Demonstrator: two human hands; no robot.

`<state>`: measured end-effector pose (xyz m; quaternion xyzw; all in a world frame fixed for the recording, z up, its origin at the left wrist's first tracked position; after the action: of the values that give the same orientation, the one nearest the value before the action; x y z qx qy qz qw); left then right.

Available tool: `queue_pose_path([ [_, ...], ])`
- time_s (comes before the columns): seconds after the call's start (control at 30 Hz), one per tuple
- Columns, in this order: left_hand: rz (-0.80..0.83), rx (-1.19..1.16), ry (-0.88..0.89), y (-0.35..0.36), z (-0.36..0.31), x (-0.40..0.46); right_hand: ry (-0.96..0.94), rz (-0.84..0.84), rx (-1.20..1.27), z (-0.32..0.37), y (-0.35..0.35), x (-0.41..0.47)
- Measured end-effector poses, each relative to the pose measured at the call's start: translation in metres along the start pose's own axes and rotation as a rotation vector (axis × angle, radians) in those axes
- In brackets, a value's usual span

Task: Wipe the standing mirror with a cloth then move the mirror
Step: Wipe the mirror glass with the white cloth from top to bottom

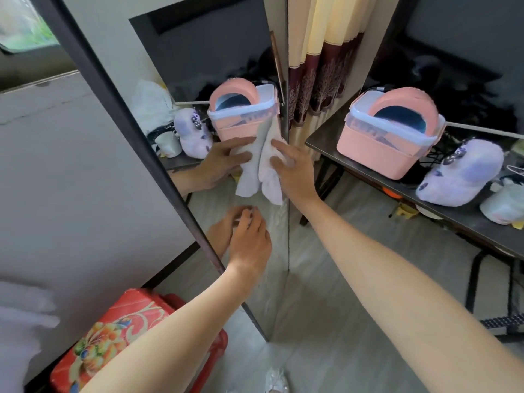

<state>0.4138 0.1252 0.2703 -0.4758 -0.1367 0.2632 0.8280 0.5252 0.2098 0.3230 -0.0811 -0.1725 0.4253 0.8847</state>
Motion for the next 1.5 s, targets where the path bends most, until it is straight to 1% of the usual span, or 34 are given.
queue_pose_path([
  [0.03,-0.11,-0.237,-0.03,0.012,0.015,0.013,0.047,-0.006,-0.033,-0.014,0.006,-0.002],
  [0.07,-0.159,-0.587,-0.04,0.022,0.038,0.014,0.106,0.006,-0.076,-0.031,0.011,-0.006],
  [0.1,-0.19,-0.864,-0.132,0.03,0.064,0.014,0.162,0.054,-0.149,-0.049,0.015,-0.014],
  [0.13,-0.182,-0.956,-0.22,0.044,0.081,0.022,0.219,0.139,-0.249,-0.068,0.017,-0.025],
  [0.17,-0.211,-0.859,-0.239,0.053,0.085,0.031,0.286,0.24,-0.334,-0.086,0.017,-0.036],
  [0.2,-0.136,-0.657,-0.262,0.056,0.076,0.034,0.361,0.324,-0.389,-0.099,0.015,-0.048],
  [0.23,-0.079,-0.549,-0.269,0.049,0.056,0.025,0.419,0.359,-0.414,-0.107,0.011,-0.055],
  [0.27,-0.166,-0.362,-0.234,0.037,0.033,0.016,0.442,0.336,-0.418,-0.109,0.006,-0.056],
  [0.33,0.038,-0.115,-0.155,0.014,0.005,0.001,0.411,0.213,-0.369,-0.099,-0.004,-0.042],
  [0.37,0.059,-0.03,-0.139,0.009,0.003,-0.001,0.386,0.129,-0.301,-0.087,-0.008,-0.032],
  [0.4,0.04,0.011,-0.134,0.004,0.006,0.003,0.343,0.038,-0.227,-0.071,-0.014,-0.019],
  [0.43,0.019,0.035,-0.138,0.004,0.013,0.008,0.266,-0.067,-0.165,-0.053,-0.019,-0.006],
  [0.5,0.01,0.041,-0.167,0.004,0.014,0.01,0.024,-0.242,-0.119,-0.014,-0.027,0.015],
  [0.53,0.011,0.022,-0.175,0.003,0.012,0.01,-0.087,-0.264,-0.109,0.001,-0.024,0.021],
  [0.57,0.01,0.009,-0.17,0.003,0.01,0.01,-0.156,-0.25,-0.099,0.012,-0.019,0.024],
  [0.6,0.014,0.005,-0.156,0.002,0.01,0.01,-0.175,-0.215,-0.108,0.015,-0.011,0.026],
  [0.63,0.013,0.001,-0.141,0.002,0.011,0.012,-0.153,-0.173,-0.142,0.01,-0.002,0.027],
  [0.67,0.02,0.003,-0.144,0.002,0.014,0.013,-0.084,-0.126,-0.184,-0.003,0.006,0.028],
  [0.77,0.037,0.014,-0.154,0.003,0.014,0.01,0.323,0.152,-0.339,-0.06,0.015,0.005],
  [0.8,0.045,0.011,-0.158,0.004,0.015,0.009,0.447,0.19,-0.384,-0.076,0.011,-0.006],
  [0.87,0.046,0.002,-0.162,0.003,0.019,0.01,0.593,0.118,-0.369,-0.084,-0.002,-0.022],
  [0.93,0.028,-0.018,-0.153,-0.002,0.022,0.012,0.573,0.03,-0.319,-0.075,-0.013,-0.017],
  [1.07,-0.03,-0.054,-0.165,-0.014,0.029,0.025,0.272,-0.01,-0.167,-0.035,-0.014,0.025],
  [1.17,-0.05,-0.01,-0.175,-0.019,0.032,0.031,0.028,-0.172,-0.163,-0.007,-0.01,0.049],
  [1.2,-0.044,0.014,-0.174,-0.018,0.033,0.033,-0.015,-0.208,-0.153,-0.002,-0.008,0.054],
  [1.23,-0.041,0.031,-0.173,-0.018,0.034,0.033,-0.031,-0.205,-0.127,0.001,-0.004,0.056],
  [1.27,-0.039,0.048,-0.169,-0.018,0.034,0.034,-0.025,-0.164,-0.148,-0.003,0.002,0.056],
  [1.3,-0.037,0.062,-0.162,-0.018,0.035,0.035,0.046,-0.085,-0.151,-0.015,0.007,0.056],
  [1.33,-0.024,0.084,-0.153,-0.016,0.035,0.036,0.11,0.068,-0.245,-0.028,0.014,0.052],
  [1.37,-0.013,0.095,-0.146,-0.013,0.036,0.038,0.224,0.188,-0.35,-0.04,0.017,0.042],
  [1.4,-0.001,0.1,-0.143,-0.012,0.038,0.039,0.224,0.318,-0.567,-0.055,0.02,0.037],
  [1.43,-0.002,0.111,-0.146,-0.013,0.039,0.041,0.196,0.39,-0.766,-0.062,0.014,0.031],
  [1.47,-0.005,0.119,-0.148,-0.014,0.04,0.041,0.258,0.405,-0.826,-0.067,0.011,0.028],
  [1.5,-0.016,0.117,-0.153,-0.014,0.041,0.043,0.332,0.321,-0.701,-0.069,0.008,0.027],
])
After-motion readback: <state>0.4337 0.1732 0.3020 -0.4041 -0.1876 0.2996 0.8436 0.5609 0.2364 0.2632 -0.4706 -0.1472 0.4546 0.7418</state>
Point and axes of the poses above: each hand's wrist, its own x-axis towards the middle knuckle, its own y-axis out of the palm, z = x × y, the point moved 5 cm from there along x, towards the middle knuckle, and after that the axes turned 14 degrees about -z, right-handed, at the moved point
